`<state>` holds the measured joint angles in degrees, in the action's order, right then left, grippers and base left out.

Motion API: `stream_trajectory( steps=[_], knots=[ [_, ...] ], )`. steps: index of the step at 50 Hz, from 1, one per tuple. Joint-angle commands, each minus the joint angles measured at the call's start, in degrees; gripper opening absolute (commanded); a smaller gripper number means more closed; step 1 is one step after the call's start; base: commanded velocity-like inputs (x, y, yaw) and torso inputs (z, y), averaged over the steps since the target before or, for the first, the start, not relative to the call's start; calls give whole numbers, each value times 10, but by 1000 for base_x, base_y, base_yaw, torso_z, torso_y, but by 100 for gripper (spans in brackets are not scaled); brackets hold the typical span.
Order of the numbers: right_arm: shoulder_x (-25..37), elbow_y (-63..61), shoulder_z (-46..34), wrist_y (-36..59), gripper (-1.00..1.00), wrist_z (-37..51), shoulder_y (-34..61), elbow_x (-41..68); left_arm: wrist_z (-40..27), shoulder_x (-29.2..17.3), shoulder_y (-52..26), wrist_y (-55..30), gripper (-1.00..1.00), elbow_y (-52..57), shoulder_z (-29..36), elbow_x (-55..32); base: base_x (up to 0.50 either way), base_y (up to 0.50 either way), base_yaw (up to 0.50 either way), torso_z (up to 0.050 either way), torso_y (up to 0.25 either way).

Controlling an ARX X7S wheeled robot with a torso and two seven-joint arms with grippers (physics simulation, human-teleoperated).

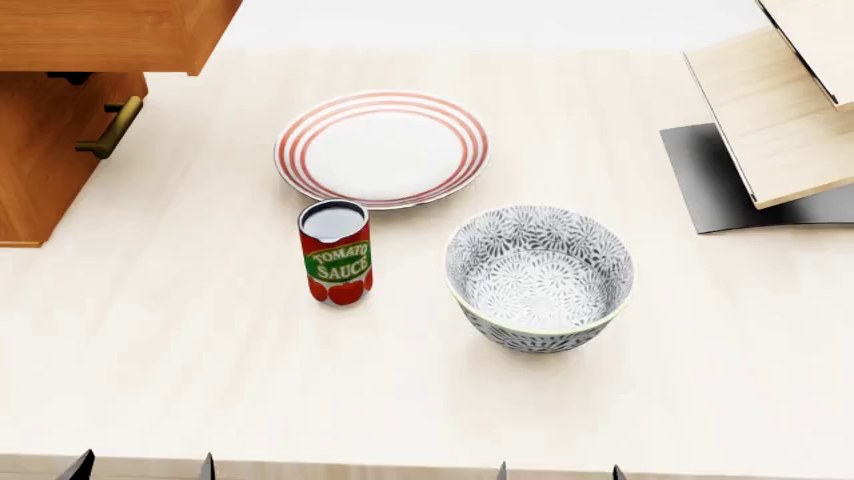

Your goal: Close the top drawer of the cabinet.

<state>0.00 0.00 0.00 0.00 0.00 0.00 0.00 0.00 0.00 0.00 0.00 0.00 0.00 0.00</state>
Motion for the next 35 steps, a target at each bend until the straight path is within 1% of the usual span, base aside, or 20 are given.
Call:
stream_trajectory(
  steps=[1, 5, 9, 10, 12, 15, 18, 19, 22, 24, 25, 27, 29, 31, 32, 33, 35],
  knots=[
    [5, 0, -7, 0, 100, 7, 0, 5, -14, -12, -3, 8, 100, -11, 14, -12, 0, 0, 0, 0, 0],
    [14, -45, -12, 11, 100, 27, -4, 11, -23, -22, -7, -39, 100, 47, 9, -37, 0, 0, 0, 0, 0],
    [24, -90, -14, 35, 100, 39, -6, 16, -34, -29, -3, -37, 100, 72, 21, -25, 0, 0, 0, 0, 0],
    [28, -118, -13, 47, 100, 43, -8, 15, -38, -32, -3, -46, 100, 87, 24, -19, 0, 0, 0, 0, 0],
    [34, -155, -13, 68, 100, 47, -8, 15, -41, -34, -4, -65, 100, 118, 20, -30, 0, 0, 0, 0, 0],
    [40, -202, -10, 96, 100, 56, -7, 14, -50, -38, -3, -68, 100, 151, 19, -29, 0, 0, 0, 0, 0],
    [50, -270, 0, 136, 100, 62, -5, 18, -58, -44, -12, -113, 100, 223, 6, -46, 0, 0, 0, 0, 0],
    [50, -270, 0, 136, 100, 62, -5, 18, -61, -46, -14, -120, 100, 239, 6, -44, 0, 0, 0, 0, 0],
    [61, -343, 10, 198, 100, 65, 14, 23, -71, -49, -34, -162, 100, 284, 12, -39, 0, 0, 0, 0, 0],
    [65, -366, 14, 223, 100, 68, 26, 27, -76, -50, -43, -185, 100, 309, 22, -32, 0, 0, 0, 0, 0],
    [65, -372, 15, 232, 100, 72, 32, 25, -77, -51, -42, -179, 100, 320, 24, -31, 0, 0, 0, 0, 0],
    [70, -387, 17, 258, 100, 76, 46, 25, -82, -50, -49, -210, 100, 354, 27, -33, 0, 0, 0, 0, 0],
    [71, -405, 27, 288, 100, 76, 57, 37, -87, -52, -52, -215, 100, 379, 26, -34, 0, 0, 0, 0, 0],
    [75, -415, 27, 291, 100, 74, 56, 41, -88, -53, -60, -227, 100, 392, 25, -40, 0, 0, 0, 0, 0],
    [76, -433, 33, 307, 100, 79, 65, 42, -90, -53, -92, -277, 100, 412, 26, -44, 0, 0, 0, 0, 0],
    [77, -432, 35, 314, 100, 81, 71, 43, -95, -52, -106, -291, 100, 414, 37, -37, 0, 0, 0, 0, 0],
    [78, -430, 36, 316, 100, 80, 73, 47, -98, -53, -110, -288, 100, 409, 51, -28, 0, 0, 0, 0, 0]
  ],
)
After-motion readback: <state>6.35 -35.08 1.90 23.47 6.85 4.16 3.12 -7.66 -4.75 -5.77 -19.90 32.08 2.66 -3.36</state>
